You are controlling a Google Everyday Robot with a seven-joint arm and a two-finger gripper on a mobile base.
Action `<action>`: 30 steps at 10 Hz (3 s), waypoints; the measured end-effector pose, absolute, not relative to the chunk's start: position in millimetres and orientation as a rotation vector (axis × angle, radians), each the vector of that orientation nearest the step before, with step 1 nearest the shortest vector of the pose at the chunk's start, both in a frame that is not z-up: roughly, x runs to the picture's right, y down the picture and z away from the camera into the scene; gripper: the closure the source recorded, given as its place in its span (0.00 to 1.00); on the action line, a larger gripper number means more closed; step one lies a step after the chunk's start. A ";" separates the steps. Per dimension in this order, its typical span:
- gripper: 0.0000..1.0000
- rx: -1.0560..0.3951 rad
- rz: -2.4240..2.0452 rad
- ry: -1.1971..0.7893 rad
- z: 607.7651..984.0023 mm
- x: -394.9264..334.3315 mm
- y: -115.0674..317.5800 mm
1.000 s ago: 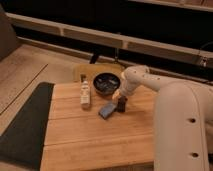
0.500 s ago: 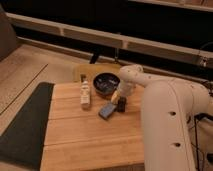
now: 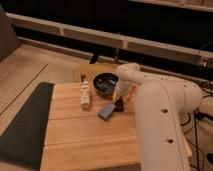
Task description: Place the eraser on the white sponge
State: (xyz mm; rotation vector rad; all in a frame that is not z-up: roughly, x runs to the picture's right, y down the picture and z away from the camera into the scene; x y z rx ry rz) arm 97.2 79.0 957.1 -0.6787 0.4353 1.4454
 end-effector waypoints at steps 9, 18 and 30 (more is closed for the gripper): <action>1.00 -0.644 1.386 0.125 878.2 28.7 2.7; 1.00 -0.767 1.274 0.137 858.1 -3.9 65.3; 0.20 -0.805 1.284 0.264 896.1 0.3 87.9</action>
